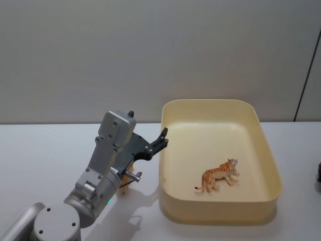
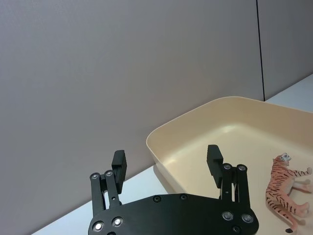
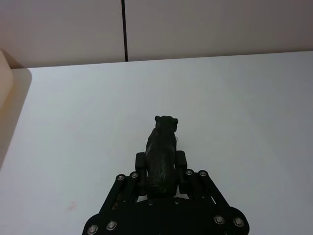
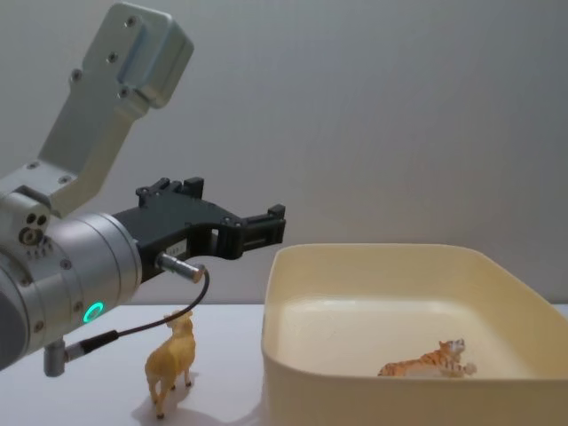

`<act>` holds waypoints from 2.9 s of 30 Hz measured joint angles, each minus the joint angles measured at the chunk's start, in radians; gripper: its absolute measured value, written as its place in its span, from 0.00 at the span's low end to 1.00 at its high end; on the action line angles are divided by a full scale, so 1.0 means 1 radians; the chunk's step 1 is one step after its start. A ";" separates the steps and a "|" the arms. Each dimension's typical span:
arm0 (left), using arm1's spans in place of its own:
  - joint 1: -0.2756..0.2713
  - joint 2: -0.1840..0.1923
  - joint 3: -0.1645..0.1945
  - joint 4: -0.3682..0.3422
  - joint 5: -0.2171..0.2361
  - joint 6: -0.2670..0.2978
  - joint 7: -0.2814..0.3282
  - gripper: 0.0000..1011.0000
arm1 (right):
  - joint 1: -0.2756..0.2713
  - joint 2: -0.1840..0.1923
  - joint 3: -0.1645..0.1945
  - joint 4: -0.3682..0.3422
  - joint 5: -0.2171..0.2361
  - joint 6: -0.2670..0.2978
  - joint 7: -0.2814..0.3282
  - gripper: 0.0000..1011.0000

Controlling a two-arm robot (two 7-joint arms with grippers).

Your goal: Pick up the toy alternately with two hands and place it into the central storage box.

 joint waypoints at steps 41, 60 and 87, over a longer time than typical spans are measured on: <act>0.000 0.000 0.000 0.000 0.000 0.000 0.000 0.99 | 0.140 -0.132 -0.116 -0.163 0.047 0.131 0.283 0.36; 0.000 0.000 0.000 0.000 0.000 0.000 0.000 0.99 | 0.210 -0.186 -0.170 -0.112 0.007 0.205 0.364 0.91; 0.009 0.006 -0.001 -0.012 -0.003 0.017 0.003 0.99 | 0.068 -0.068 -0.044 -0.308 0.130 0.100 0.223 0.99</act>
